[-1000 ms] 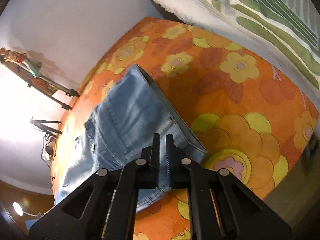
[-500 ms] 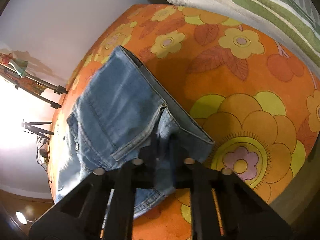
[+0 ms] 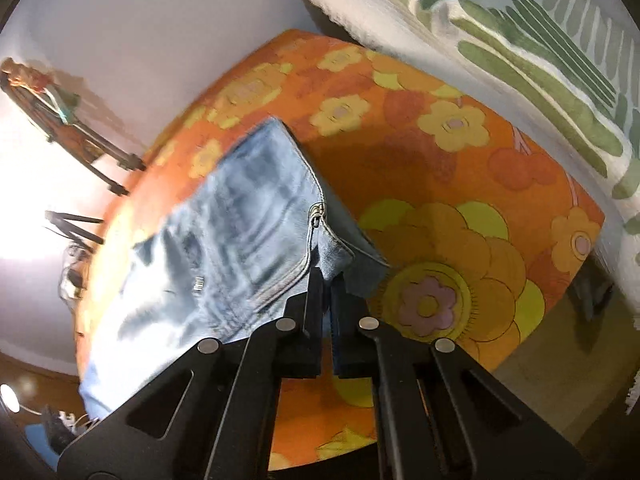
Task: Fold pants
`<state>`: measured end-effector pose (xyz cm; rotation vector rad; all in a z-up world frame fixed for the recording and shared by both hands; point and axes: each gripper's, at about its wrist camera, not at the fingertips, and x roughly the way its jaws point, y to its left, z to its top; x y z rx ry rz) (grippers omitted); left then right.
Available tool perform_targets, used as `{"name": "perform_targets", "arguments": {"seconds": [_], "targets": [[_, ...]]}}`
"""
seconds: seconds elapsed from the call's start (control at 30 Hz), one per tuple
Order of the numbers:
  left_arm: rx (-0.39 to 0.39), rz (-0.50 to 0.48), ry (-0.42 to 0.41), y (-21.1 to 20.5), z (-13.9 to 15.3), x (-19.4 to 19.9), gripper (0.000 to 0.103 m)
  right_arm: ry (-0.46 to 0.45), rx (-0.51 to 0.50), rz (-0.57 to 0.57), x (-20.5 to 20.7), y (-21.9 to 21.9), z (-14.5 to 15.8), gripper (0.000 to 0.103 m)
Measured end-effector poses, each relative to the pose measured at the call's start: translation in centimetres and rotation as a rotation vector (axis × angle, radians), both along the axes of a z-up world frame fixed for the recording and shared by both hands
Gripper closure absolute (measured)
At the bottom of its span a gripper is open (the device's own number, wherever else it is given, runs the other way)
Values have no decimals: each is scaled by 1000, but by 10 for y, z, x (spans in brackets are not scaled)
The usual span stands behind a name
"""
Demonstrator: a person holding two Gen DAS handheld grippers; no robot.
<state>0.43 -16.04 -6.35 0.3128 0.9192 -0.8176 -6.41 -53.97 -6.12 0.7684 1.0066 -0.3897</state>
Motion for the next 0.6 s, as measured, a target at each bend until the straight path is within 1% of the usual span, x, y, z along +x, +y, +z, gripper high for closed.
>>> {"name": "perform_targets", "arguments": {"seconds": [0.07,0.13,0.17,0.2,0.23,0.27,0.3,0.37,0.43,0.47,0.57,0.6], "targets": [[-25,-19,55,0,0,-2,98,48,11,12,4,-2,-12,100],[-49,-37,69,0,3,-7,97,90,-4,30,5,-2,-19,99],[-55,-46,69,-1,5,-10,95,106,-15,38,4,-1,-19,95],[-60,-47,65,-2,7,-11,89,129,-45,48,3,0,-16,94],[-67,-46,66,-2,8,-11,85,138,-75,48,3,0,-12,89],[-80,-42,71,-2,10,-10,79,152,-131,39,1,1,-3,86],[-85,-35,74,-2,10,-8,79,146,-173,31,0,2,5,86],[-86,-22,75,-4,9,-2,79,93,-221,32,0,5,25,86],[-90,-4,82,-7,7,5,79,18,-233,63,5,11,43,86],[-94,4,91,-10,5,8,79,-25,-225,109,14,18,52,84],[-63,4,74,-20,0,11,79,-93,-187,238,47,42,65,77],[-54,-1,71,-22,-2,11,79,-109,-183,280,59,51,68,77]]}}
